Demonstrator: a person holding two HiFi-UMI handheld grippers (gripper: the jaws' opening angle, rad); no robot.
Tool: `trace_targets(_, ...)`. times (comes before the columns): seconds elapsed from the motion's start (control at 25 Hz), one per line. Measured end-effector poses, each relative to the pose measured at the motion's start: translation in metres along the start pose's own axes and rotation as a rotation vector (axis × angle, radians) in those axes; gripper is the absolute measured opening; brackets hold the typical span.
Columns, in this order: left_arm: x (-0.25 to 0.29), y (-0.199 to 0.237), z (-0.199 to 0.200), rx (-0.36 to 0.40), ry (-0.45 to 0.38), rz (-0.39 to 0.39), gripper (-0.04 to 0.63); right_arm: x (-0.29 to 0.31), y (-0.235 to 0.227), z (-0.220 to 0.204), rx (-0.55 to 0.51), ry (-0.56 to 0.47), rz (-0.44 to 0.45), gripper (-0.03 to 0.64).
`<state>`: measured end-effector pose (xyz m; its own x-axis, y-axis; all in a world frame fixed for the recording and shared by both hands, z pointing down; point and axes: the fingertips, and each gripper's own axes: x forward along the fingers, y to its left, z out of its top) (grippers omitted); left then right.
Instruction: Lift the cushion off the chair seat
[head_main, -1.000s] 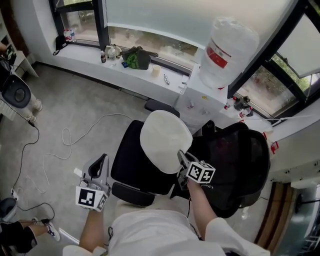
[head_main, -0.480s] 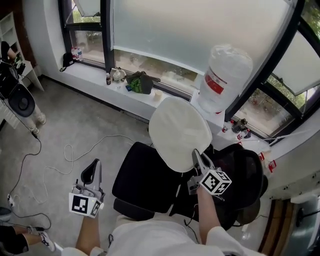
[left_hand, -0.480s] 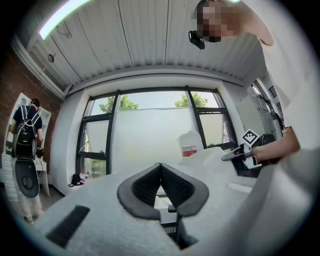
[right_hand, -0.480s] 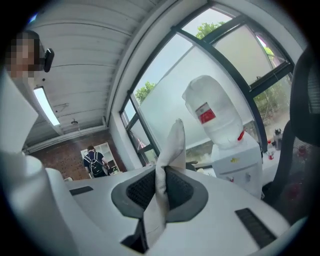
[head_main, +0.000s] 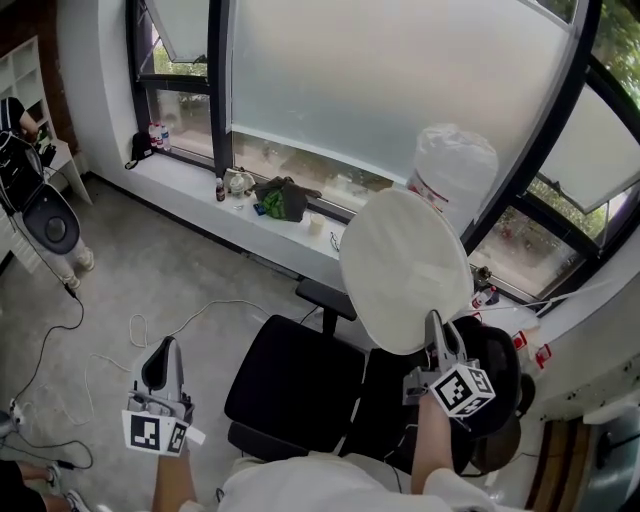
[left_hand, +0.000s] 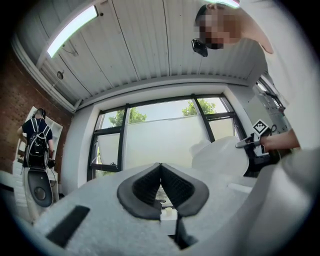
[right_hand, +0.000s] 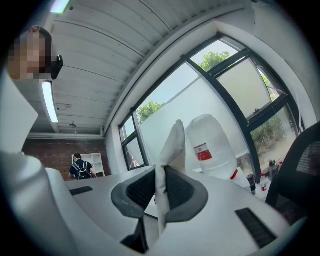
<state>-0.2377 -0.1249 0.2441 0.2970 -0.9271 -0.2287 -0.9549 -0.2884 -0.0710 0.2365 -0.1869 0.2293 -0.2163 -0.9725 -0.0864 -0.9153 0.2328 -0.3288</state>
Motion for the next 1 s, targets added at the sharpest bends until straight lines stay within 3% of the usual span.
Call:
trace_targets(0.36,-0.023,0.03,0.01,0.011,-0.02,0.111,0.017,-0.026,-0.017,0.038,-0.075,-0.1,-0.085,0.043)
trace_targets(1.0,-0.017,0.038,0.014,0.011,-0.024,0.122,0.017,-0.022,-0.004,0.06,-0.106,-0.13,-0.07,0.043)
